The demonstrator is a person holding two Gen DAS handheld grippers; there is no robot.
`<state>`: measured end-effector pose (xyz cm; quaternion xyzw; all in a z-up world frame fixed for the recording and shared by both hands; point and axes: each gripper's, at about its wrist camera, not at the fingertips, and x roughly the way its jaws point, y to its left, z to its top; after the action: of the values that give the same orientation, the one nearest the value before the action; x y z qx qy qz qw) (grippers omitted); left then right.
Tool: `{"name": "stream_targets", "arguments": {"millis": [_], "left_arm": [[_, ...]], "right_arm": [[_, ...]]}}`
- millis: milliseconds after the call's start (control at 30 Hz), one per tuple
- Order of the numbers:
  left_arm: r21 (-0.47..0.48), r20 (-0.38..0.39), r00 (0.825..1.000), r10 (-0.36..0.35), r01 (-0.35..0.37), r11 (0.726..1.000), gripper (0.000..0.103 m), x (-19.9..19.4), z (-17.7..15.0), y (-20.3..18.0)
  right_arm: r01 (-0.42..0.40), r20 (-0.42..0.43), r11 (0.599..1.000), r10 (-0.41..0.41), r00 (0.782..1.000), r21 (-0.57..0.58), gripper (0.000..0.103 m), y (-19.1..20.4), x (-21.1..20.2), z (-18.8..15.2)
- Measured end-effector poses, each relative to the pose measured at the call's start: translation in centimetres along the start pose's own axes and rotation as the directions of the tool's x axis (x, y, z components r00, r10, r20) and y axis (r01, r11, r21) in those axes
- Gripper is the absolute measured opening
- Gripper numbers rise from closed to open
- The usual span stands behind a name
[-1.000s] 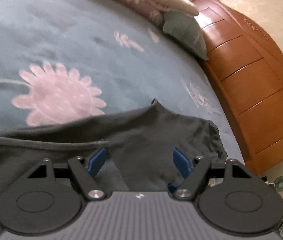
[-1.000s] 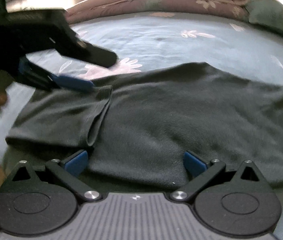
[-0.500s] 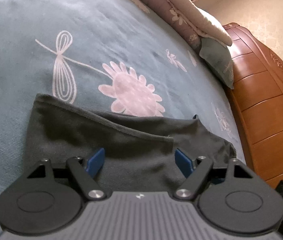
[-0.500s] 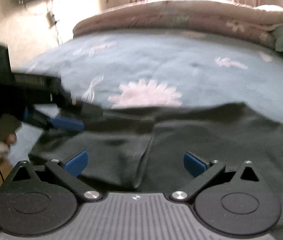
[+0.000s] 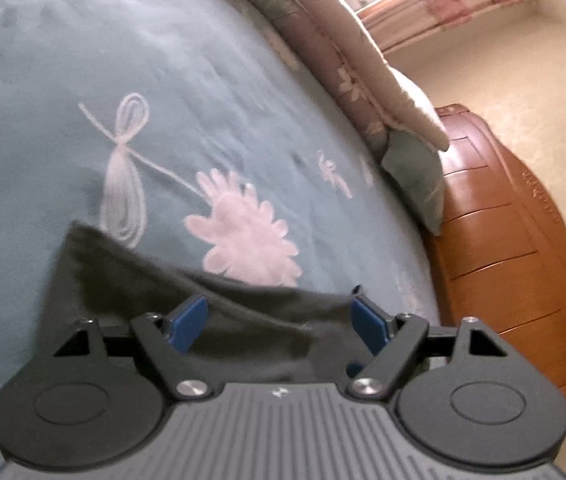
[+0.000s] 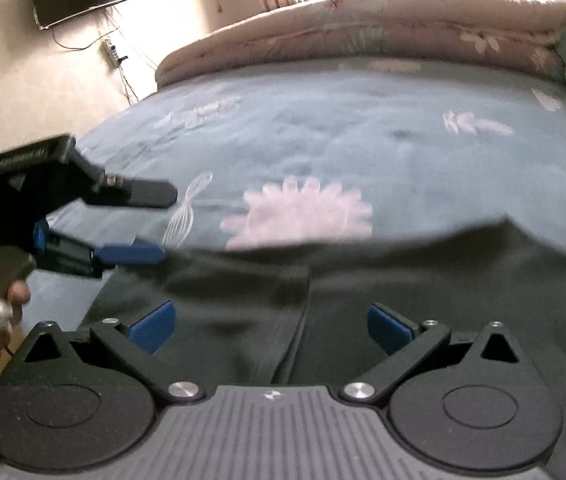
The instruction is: Fold clothes
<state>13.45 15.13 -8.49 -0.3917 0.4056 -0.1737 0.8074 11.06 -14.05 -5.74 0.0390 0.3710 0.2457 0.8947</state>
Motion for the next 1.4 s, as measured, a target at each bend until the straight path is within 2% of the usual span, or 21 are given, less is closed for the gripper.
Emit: {"name": "stream_targets", "arguments": {"millis": [100,200,233,300,400,500,567,667,767,900,1033,1133,1267,1400], "left_arm": [[-0.037,-0.015,0.999,0.034,-0.034,0.999,0.080,1.3,0.0,0.8],[-0.058,-0.011,1.000,0.029,-0.029,0.998,0.080,1.7,0.0,1.5],[-0.059,-0.009,1.000,0.025,-0.026,0.998,0.080,1.8,0.1,1.6],[-0.063,-0.007,1.000,0.021,-0.021,0.998,0.080,2.0,0.2,1.8],[-0.076,-0.011,1.000,0.014,-0.015,0.997,0.080,2.0,0.5,2.0],[-0.082,-0.014,1.000,0.005,-0.006,0.997,0.080,1.9,0.5,2.2],[-0.080,-0.014,1.000,0.001,-0.002,0.997,0.080,1.9,0.5,2.3],[-0.080,-0.014,1.000,-0.001,0.000,0.997,0.080,1.9,0.6,2.4],[-0.076,-0.021,1.000,-0.002,0.001,0.997,0.080,1.9,0.7,2.3],[-0.064,-0.026,1.000,0.003,-0.004,0.998,0.080,1.9,0.8,2.2],[-0.075,-0.020,1.000,0.009,-0.010,0.997,0.080,1.7,0.7,2.3],[-0.085,-0.015,1.000,0.019,-0.020,0.996,0.080,1.5,0.7,2.1],[-0.026,-0.002,0.998,0.064,-0.064,0.998,0.079,0.4,0.6,0.3],[0.074,-0.009,0.996,0.084,-0.083,0.994,0.079,-0.8,-0.3,-1.8]], "right_arm": [[-0.025,-0.007,1.000,0.025,1.000,-0.018,0.103,-0.8,2.3,1.4],[-0.020,-0.076,1.000,0.021,0.997,0.012,0.103,-2.3,5.8,1.7],[-0.022,-0.047,1.000,0.022,0.999,-0.004,0.103,-2.5,6.2,1.8],[-0.035,-0.040,0.999,0.034,0.999,-0.011,0.103,-2.9,6.9,2.4],[-0.046,-0.047,0.998,0.049,0.998,0.049,0.103,-4.0,6.3,3.3],[0.010,-0.030,0.996,-0.007,1.000,0.091,0.103,-5.0,4.7,3.1],[0.028,-0.028,0.992,-0.025,0.999,0.120,0.103,-6.3,5.2,2.9],[0.018,-0.011,0.989,-0.016,1.000,0.149,0.103,-7.6,6.4,3.2],[0.036,0.002,0.983,-0.036,0.999,0.178,0.103,-8.0,5.1,3.8],[0.077,0.034,0.981,-0.084,0.996,0.178,0.103,-8.3,2.5,2.8],[0.105,0.003,0.978,-0.107,0.994,0.180,0.103,-9.7,4.6,2.7],[0.132,-0.014,0.986,-0.131,0.991,0.104,0.103,-9.4,5.7,3.3],[0.123,-0.047,0.988,-0.119,0.992,0.088,0.103,-8.3,2.6,2.6],[0.187,-0.070,0.979,-0.181,0.981,0.086,0.103,-7.9,-2.2,-1.4]]}}
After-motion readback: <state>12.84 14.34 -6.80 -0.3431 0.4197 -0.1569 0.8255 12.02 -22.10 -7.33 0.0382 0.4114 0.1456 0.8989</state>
